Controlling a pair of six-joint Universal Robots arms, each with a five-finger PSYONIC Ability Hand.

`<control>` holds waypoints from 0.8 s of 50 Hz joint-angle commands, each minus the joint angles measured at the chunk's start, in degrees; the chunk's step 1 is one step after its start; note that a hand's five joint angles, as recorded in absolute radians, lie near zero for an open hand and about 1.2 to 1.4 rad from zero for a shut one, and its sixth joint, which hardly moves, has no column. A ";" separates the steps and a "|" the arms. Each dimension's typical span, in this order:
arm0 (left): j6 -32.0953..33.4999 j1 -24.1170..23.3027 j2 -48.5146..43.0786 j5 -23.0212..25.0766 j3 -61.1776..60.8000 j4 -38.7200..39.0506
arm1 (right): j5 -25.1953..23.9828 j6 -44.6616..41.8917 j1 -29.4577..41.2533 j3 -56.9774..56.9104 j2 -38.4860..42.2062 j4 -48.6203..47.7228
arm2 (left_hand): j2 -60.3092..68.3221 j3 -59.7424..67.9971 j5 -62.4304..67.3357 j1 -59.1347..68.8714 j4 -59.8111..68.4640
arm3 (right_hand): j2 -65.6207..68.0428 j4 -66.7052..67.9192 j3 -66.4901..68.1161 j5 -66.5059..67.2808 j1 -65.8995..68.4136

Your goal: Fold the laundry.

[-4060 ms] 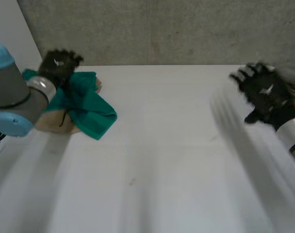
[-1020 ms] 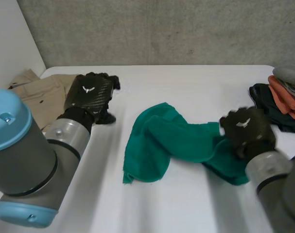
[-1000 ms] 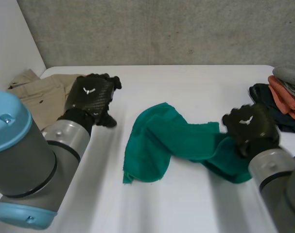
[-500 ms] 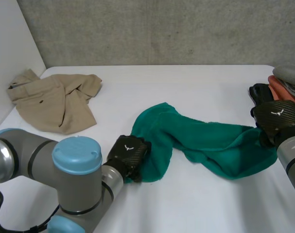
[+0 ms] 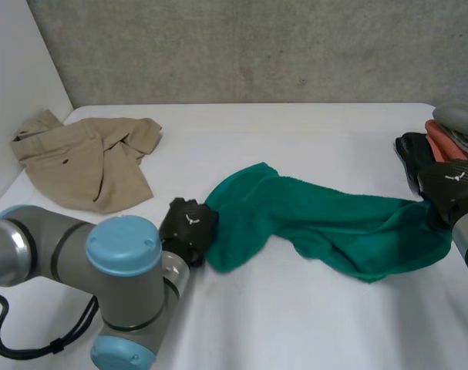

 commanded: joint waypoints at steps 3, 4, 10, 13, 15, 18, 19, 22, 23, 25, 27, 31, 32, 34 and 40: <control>-0.21 4.54 15.93 -1.07 -2.01 0.72 | 0.08 -6.84 -2.58 -6.39 -4.46 2.07 | 11.71 12.67 14.22 14.96 11.46 | 12.71 11.49 12.10 14.04 16.07; -0.21 5.94 20.48 -1.07 -2.36 0.63 | 0.17 -7.99 -3.02 -7.54 -5.52 2.78 | 11.71 12.67 14.22 14.96 11.46 | 12.71 11.49 12.10 14.04 16.07; 0.05 11.83 34.92 -0.10 -2.54 -1.21 | -0.88 -15.64 -6.01 -18.08 -9.23 13.23 | 11.71 12.67 14.22 14.96 11.46 | 12.71 11.49 12.10 14.04 16.07; 0.32 14.39 39.67 1.48 -2.10 -4.90 | -3.16 -16.53 -7.24 -24.41 -9.31 19.65 | 11.71 12.67 14.22 14.96 11.46 | 12.71 11.49 12.10 14.04 16.07; 0.32 15.27 41.09 2.97 -1.84 -7.09 | -5.61 -16.53 -7.77 -27.92 -9.31 22.72 | 11.71 12.67 14.22 14.96 11.46 | 12.71 11.49 12.10 14.04 16.07; 0.23 15.97 41.62 6.83 -2.19 -10.79 | -9.13 -16.79 -7.60 -29.35 -9.31 24.58 | 11.71 12.67 14.22 14.96 11.46 | 12.71 11.49 12.10 14.04 16.07; 0.14 16.06 41.36 7.71 -2.36 -11.32 | -11.75 -17.05 -7.51 -29.35 -9.14 25.36 | 11.71 12.67 14.22 14.96 11.46 | 12.71 11.49 12.10 14.04 16.07; 0.23 15.97 39.26 9.39 -3.15 -12.12 | -16.94 -16.97 -7.94 -28.39 -7.22 25.38 | 11.71 12.67 14.22 14.96 11.46 | 12.71 11.49 12.10 14.04 16.07; 0.40 15.97 36.29 9.39 -3.33 -12.12 | -17.58 -16.97 -7.95 -28.29 -6.07 25.37 | 11.71 12.67 14.22 14.96 11.46 | 12.71 11.49 12.10 14.04 16.07; 0.40 16.06 32.67 9.30 -3.07 -12.12 | -18.72 -16.71 -8.21 -28.29 -3.35 25.37 | 11.71 12.67 14.22 14.96 11.46 | 12.71 11.49 12.10 14.04 16.07; 0.93 16.24 27.07 9.31 -1.67 -11.94 | -19.34 -16.62 -8.48 -29.26 1.92 25.46 | 11.71 12.67 14.22 14.96 11.46 | 12.71 11.49 12.10 14.04 16.07; 4.34 16.41 16.79 9.04 4.99 -11.33 | -17.24 -16.88 -7.60 -32.41 9.22 25.46 | 11.71 12.67 14.22 14.96 11.46 | 12.71 11.49 12.10 14.04 16.07; 5.32 16.50 14.74 8.87 6.76 -11.24 | -16.27 -16.88 -7.42 -33.56 10.45 25.29 | 11.71 12.67 14.22 14.96 11.46 | 12.71 11.49 12.10 14.04 16.07; 7.69 16.76 11.49 8.43 10.71 -10.80 | -12.60 -16.71 -7.07 -38.02 14.65 24.32 | 11.71 12.67 14.22 14.96 11.46 | 12.71 11.49 12.10 14.04 16.07; 15.08 17.21 4.01 6.05 32.33 -5.01 | -3.00 -16.35 -3.38 -54.29 23.72 13.18 | 11.71 12.67 14.22 14.96 11.46 | 12.71 11.49 12.10 14.04 16.07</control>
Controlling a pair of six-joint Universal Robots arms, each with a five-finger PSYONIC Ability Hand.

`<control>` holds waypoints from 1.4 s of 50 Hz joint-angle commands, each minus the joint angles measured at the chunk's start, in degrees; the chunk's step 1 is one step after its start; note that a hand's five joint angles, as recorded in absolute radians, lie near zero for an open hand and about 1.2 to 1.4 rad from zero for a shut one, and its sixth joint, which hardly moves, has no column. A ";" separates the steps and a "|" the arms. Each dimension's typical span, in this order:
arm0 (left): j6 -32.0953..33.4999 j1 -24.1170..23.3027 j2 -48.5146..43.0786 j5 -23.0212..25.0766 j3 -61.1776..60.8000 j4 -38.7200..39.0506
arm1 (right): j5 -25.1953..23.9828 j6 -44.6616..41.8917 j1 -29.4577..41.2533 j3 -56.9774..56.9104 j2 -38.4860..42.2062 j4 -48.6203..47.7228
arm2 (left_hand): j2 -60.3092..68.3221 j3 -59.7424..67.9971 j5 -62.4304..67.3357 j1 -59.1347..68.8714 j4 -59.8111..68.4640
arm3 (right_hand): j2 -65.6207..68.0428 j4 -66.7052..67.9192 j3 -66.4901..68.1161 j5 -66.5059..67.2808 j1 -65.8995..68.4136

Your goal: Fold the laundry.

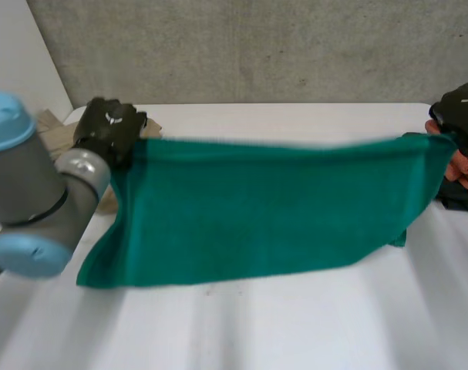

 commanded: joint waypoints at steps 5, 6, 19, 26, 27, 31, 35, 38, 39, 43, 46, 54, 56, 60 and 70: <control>6.69 0.15 -8.78 -2.79 35.15 14.09 | 14.43 0.27 5.23 -22.55 10.73 -30.17 | 11.44 11.93 13.12 14.96 11.37 | 12.53 11.29 11.78 11.46 10.67; 6.00 -0.02 -8.69 -3.40 37.69 16.54 | 14.87 0.27 5.49 -22.46 10.38 -36.73 | 11.44 11.93 13.12 14.96 11.37 | 12.53 11.29 11.78 11.46 10.67; 4.85 -0.73 -6.32 -5.61 22.80 17.35 | 12.78 2.71 8.48 -10.45 8.27 -45.15 | 11.44 11.93 13.12 14.96 11.37 | 12.53 11.29 11.78 11.46 10.67; 4.58 -0.90 -6.58 -5.08 7.76 18.67 | 6.36 7.56 7.78 0.46 7.12 -44.54 | 11.44 11.93 13.12 14.96 11.37 | 12.53 11.29 11.78 11.46 10.67; 4.58 -0.99 -6.84 -4.99 6.35 18.85 | 5.57 7.74 7.61 2.74 7.56 -43.66 | 11.44 11.93 13.12 14.96 11.37 | 12.53 11.29 11.78 11.46 10.67; 4.67 -1.69 -11.22 -4.82 -0.76 19.99 | 4.68 8.00 6.99 7.67 10.36 -40.50 | 11.44 11.93 13.12 14.96 11.37 | 12.53 11.29 11.78 11.46 10.67; 5.20 -2.74 -13.08 -4.82 -5.42 20.34 | 4.24 7.74 6.64 11.37 12.13 -35.32 | 11.44 11.93 13.12 14.96 11.37 | 12.53 11.29 11.78 11.46 10.67; 5.37 -3.10 -12.91 -4.82 -8.51 20.34 | 3.89 7.65 5.07 14.00 11.96 -30.49 | 11.44 11.93 13.12 14.96 11.37 | 12.53 11.29 11.78 11.46 10.67; 5.37 -3.10 -12.38 -4.82 -10.95 20.17 | 3.72 7.56 4.45 14.97 11.70 -28.99 | 11.44 11.93 13.12 14.96 11.37 | 12.53 11.29 11.78 11.46 10.67; 5.55 -2.92 -6.94 -4.91 -17.82 19.03 | 2.23 5.99 2.69 18.49 10.82 -21.96 | 11.44 11.93 13.12 14.96 11.37 | 12.53 11.29 11.78 11.46 10.67; 5.64 -2.92 -1.33 -4.91 -24.57 16.67 | 0.73 1.25 1.37 21.74 8.27 -14.06 | 11.44 11.93 13.12 14.96 11.37 | 12.53 11.29 11.78 11.46 10.67; 5.55 -2.92 15.80 -4.82 -37.76 -2.19 | 0.64 -14.66 -6.19 32.99 -5.87 7.57 | 11.44 11.93 13.12 14.96 11.37 | 12.53 11.29 11.78 11.46 10.67; 5.37 -2.75 18.63 -4.56 -39.45 -8.02 | 0.73 -18.44 -7.51 35.45 -8.59 10.39 | 11.44 11.93 13.12 14.96 11.37 | 12.53 11.29 11.78 11.46 10.67; 5.11 -3.01 23.30 -2.28 -41.56 -19.02 | 0.38 -25.39 -10.32 39.06 -14.58 14.79 | 11.44 11.93 13.12 14.96 11.37 | 12.53 11.29 11.78 11.46 10.67; 4.67 -2.48 17.70 5.64 -33.75 -9.74 | 0.37 -16.19 -7.70 34.15 -8.63 0.66 | 11.44 11.93 13.12 14.96 11.37 | 12.53 11.29 11.78 11.46 10.67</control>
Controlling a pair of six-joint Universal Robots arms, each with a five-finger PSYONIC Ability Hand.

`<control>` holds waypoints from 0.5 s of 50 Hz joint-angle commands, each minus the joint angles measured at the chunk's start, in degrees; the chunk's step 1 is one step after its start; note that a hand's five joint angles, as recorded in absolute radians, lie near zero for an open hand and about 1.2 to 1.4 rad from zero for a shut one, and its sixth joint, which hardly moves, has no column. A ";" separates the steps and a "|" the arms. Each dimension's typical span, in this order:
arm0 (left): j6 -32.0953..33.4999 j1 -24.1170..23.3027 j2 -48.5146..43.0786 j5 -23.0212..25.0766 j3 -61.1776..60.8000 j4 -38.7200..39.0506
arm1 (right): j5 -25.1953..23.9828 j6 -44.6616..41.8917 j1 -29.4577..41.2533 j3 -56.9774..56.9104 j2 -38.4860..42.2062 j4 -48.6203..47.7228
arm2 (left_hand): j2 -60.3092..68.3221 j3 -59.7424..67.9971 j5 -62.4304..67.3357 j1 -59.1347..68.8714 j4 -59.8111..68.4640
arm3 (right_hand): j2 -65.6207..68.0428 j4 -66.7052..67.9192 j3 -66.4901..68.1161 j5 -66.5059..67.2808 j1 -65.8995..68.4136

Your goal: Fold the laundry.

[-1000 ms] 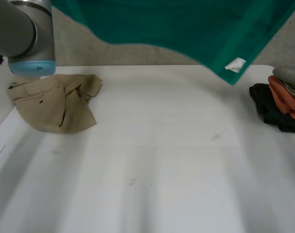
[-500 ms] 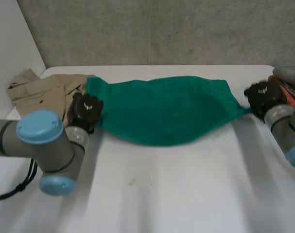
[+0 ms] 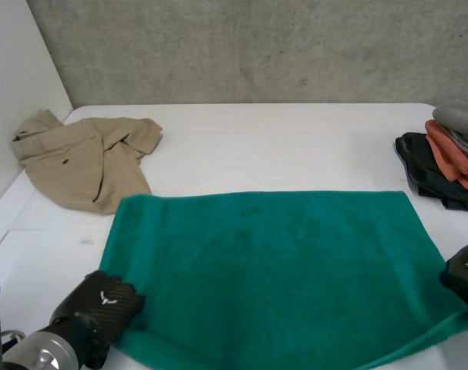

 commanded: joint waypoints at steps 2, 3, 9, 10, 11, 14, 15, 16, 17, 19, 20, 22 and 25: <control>0.01 0.32 -11.64 2.96 10.36 14.34 | 1.23 13.03 5.57 -8.10 11.81 -16.68 | 11.26 11.65 12.37 14.96 11.15 | 12.53 11.28 11.78 10.98 10.35; 0.01 0.32 -13.24 2.79 11.69 15.58 | 1.59 14.10 6.63 -9.08 13.32 -18.10 | 11.26 11.65 12.37 14.96 11.15 | 12.53 11.28 11.78 10.98 10.35; 0.37 0.15 -25.61 -2.82 22.84 22.97 | 6.32 17.53 11.56 -16.02 20.00 -27.84 | 11.26 11.65 12.37 14.96 11.15 | 12.53 11.28 11.78 10.98 10.35; 0.36 0.06 -27.30 -3.97 24.35 23.33 | 6.86 17.54 11.83 -16.64 21.06 -29.52 | 11.26 11.65 12.37 14.96 11.15 | 12.53 11.28 11.78 10.98 10.35; 0.36 -0.03 -28.71 -5.11 25.76 23.59 | 7.47 17.54 12.09 -17.52 22.37 -31.63 | 11.26 11.65 12.37 14.96 11.15 | 12.53 11.28 11.78 10.98 10.35; 0.54 -0.20 -33.46 -8.98 31.03 24.03 | 8.97 17.45 13.32 -20.33 25.72 -37.52 | 11.26 11.65 12.37 14.96 11.15 | 12.53 11.28 11.78 10.98 10.35; 0.54 -0.38 -34.43 -9.69 32.35 23.95 | 9.23 17.54 13.67 -21.21 26.60 -38.58 | 11.26 11.65 12.37 14.96 11.15 | 12.53 11.28 11.78 10.98 10.35; 0.54 -0.55 -35.22 -10.22 33.67 23.95 | 9.67 17.54 14.37 -22.96 28.17 -40.33 | 11.26 11.65 12.37 14.96 11.15 | 12.53 11.28 11.78 10.98 10.35; 0.54 -0.99 -36.62 -10.83 36.03 23.95 | 9.94 17.54 14.64 -23.93 29.15 -40.96 | 11.26 11.65 12.37 14.96 11.15 | 12.53 11.28 11.78 10.98 10.35; 0.63 -1.43 -38.21 -10.92 38.15 24.12 | 10.20 17.54 15.08 -25.69 31.08 -41.84 | 11.26 11.65 12.37 14.96 11.15 | 12.53 11.28 11.78 10.98 10.35; 0.63 -1.70 -39.00 -10.92 39.21 24.21 | 10.72 17.54 15.43 -27.53 32.83 -42.28 | 11.26 11.65 12.37 14.96 11.15 | 12.53 11.28 11.78 10.98 10.35; 0.63 -2.14 -41.29 -11.19 42.46 24.30 | 11.43 17.54 15.70 -29.56 34.33 -42.46 | 11.26 11.65 12.37 14.96 11.15 | 12.53 11.28 11.78 10.98 10.35; 0.72 -2.31 -44.09 -11.71 46.67 24.30 | 13.45 17.54 16.49 -32.90 37.32 -43.34 | 11.26 11.65 12.37 14.96 11.15 | 12.53 11.28 11.78 10.98 10.35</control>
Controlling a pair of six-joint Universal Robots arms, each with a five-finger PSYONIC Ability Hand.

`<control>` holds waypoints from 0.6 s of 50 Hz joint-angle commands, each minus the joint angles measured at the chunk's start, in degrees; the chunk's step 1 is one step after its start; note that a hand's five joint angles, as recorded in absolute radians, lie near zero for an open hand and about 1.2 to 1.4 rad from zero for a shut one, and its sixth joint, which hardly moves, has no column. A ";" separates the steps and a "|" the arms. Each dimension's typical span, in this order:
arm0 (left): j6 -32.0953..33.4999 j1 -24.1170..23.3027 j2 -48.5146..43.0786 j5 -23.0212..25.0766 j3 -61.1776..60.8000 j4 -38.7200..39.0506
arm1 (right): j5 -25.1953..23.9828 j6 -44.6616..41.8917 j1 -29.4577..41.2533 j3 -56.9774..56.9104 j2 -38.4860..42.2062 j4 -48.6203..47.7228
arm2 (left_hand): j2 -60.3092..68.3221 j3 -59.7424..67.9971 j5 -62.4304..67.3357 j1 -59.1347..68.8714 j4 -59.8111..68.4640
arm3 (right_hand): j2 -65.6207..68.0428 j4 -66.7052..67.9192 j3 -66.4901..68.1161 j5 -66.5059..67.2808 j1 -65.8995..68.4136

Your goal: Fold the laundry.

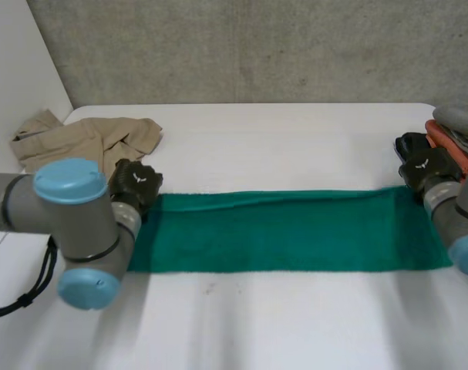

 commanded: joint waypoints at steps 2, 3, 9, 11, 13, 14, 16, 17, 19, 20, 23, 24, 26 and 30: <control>0.11 -1.13 -6.51 -0.79 10.01 -0.34 | 3.53 -0.18 1.67 -8.01 7.01 -2.46 | 11.26 11.65 12.38 14.96 11.15 | 12.53 11.28 11.78 10.96 10.35; 0.11 -1.22 -6.95 -0.79 10.71 -0.35 | 3.88 -0.27 1.93 -8.63 7.72 -3.60 | 11.26 11.65 12.38 14.96 11.15 | 12.53 11.28 11.78 10.96 10.35; 0.20 -2.45 -7.66 -0.52 12.74 0.01 | 6.33 -0.18 2.46 -9.25 8.78 -4.84 | -44.17 -43.77 -43.04 -40.47 -44.28 | -14.85 -16.10 -15.60 -16.43 -17.03; 0.20 -2.54 -7.40 -0.96 13.18 0.35 | 8.26 0.00 2.63 -9.16 8.52 -4.66 | -57.41 -57.02 -56.29 -53.72 -57.52 | -43.09 -44.34 -43.85 -44.67 -45.27; 0.20 -2.71 -7.05 -1.31 13.09 0.45 | 9.06 0.52 2.81 -8.64 7.81 -4.58 | -58.74 -58.35 -57.62 -55.04 -58.85 | -55.31 -56.56 -56.06 -56.88 -57.49; 0.20 -2.72 -6.78 -1.66 13.00 0.18 | 9.15 0.87 2.90 -8.29 7.46 -4.49 | -58.74 -58.35 -57.62 -55.04 -58.85 | -57.47 -58.72 -58.22 -59.04 -59.65; 0.20 -3.42 -5.82 -2.19 12.39 -0.26 | 9.15 2.89 3.42 -6.79 5.88 -4.14 | -58.74 -58.35 -57.62 -55.04 -58.85 | -57.47 -58.72 -58.22 -59.04 -59.65; 0.20 -3.68 -5.38 -2.28 12.04 -0.26 | 8.98 3.68 3.51 -6.09 5.01 -3.88 | -58.74 -58.35 -57.62 -55.04 -58.85 | -57.47 -58.72 -58.22 -59.04 -59.65; 0.11 -3.95 -2.93 -2.37 10.47 -0.43 | 8.02 5.87 3.25 -3.99 2.20 -2.48 | -58.74 -58.35 -57.62 -55.04 -58.85 | -57.47 -58.72 -58.22 -59.04 -59.65; 0.11 -3.95 -1.87 -2.37 9.58 -0.43 | 7.40 6.67 3.16 -3.19 1.14 -1.68 | -58.74 -58.35 -57.62 -55.04 -58.85 | -57.47 -58.72 -58.22 -59.04 -59.65; -0.24 -4.03 2.77 -1.93 5.47 -0.61 | 2.84 9.22 3.08 0.23 -2.99 2.36 | -58.74 -58.35 -57.62 -55.04 -58.85 | -57.47 -58.72 -58.22 -59.04 -59.65; -0.33 -4.03 3.93 -1.84 4.31 -0.61 | 1.43 10.01 3.08 1.03 -4.04 3.59 | -58.74 -58.35 -57.62 -55.04 -58.85 | -57.47 -58.72 -58.22 -59.04 -59.65; -0.42 -4.03 6.48 -1.66 1.68 -0.61 | -3.12 12.46 2.20 3.91 -7.11 7.35 | -58.74 -58.35 -57.62 -55.04 -58.85 | -56.92 -58.17 -57.67 -58.50 -59.10; -0.77 -3.77 12.54 -1.23 -5.26 -0.43 | -10.07 15.63 -2.96 8.40 -11.69 12.54 | -58.74 -58.35 -57.62 -55.04 -58.85 | -50.01 -51.26 -50.76 -51.58 -52.18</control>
